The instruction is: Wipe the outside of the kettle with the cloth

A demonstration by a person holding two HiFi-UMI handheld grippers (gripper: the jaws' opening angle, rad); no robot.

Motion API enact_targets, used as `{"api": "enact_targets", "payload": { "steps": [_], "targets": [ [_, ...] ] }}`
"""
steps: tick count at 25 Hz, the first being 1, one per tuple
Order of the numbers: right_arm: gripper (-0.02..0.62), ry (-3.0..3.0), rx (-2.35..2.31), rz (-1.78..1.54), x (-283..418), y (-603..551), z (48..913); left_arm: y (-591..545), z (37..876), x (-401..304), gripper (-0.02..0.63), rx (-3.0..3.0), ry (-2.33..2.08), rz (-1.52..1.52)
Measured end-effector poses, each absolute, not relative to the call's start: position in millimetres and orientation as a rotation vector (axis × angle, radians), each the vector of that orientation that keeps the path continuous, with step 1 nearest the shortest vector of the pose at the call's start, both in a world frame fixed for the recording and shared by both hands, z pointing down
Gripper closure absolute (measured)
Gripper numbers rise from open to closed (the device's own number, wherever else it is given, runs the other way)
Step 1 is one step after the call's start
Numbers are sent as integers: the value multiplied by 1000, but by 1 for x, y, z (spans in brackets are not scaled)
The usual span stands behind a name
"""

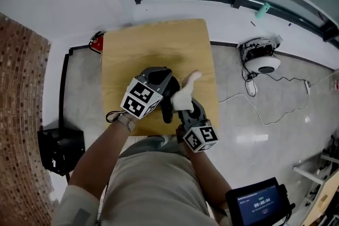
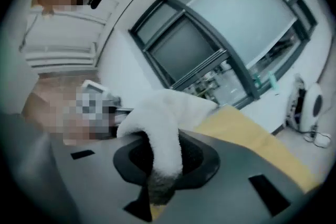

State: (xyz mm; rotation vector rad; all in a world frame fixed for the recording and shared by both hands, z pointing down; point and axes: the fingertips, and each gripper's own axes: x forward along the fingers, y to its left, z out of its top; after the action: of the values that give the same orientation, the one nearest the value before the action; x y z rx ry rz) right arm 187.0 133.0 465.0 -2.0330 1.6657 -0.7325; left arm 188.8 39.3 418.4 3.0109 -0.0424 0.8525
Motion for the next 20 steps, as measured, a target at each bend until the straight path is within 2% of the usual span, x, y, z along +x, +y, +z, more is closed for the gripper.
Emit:
{"api": "enact_targets", "payload": {
  "steps": [4, 5, 8, 9, 13, 14, 17, 18, 20],
  "targets": [
    [525, 1499, -1983, -1116, 234, 111, 531, 37, 417, 189, 620, 3014, -83, 807],
    [525, 1573, -1925, -1105, 237, 103, 516, 38, 417, 190, 620, 3010, -80, 792],
    [523, 1962, -1813, -762, 219, 74, 430, 37, 413, 189, 620, 3019, -111, 737],
    [523, 1993, -1807, -764, 219, 66, 434, 35, 412, 186, 620, 3016, -128, 712],
    [525, 1770, -1759, -1362, 251, 45, 554, 26, 409, 183, 620, 2985, -195, 609],
    [525, 1845, -1732, -1319, 247, 41, 538, 23, 411, 184, 620, 2974, -214, 583],
    [525, 2132, -1587, -873, 222, 34, 443, 19, 416, 187, 620, 2974, -244, 568],
    [525, 2131, -1600, -878, 223, 31, 453, 21, 415, 186, 620, 2998, -264, 590],
    [525, 2003, -1627, -1201, 237, 22, 528, 25, 412, 182, 620, 3045, -314, 618]
  ]
}}
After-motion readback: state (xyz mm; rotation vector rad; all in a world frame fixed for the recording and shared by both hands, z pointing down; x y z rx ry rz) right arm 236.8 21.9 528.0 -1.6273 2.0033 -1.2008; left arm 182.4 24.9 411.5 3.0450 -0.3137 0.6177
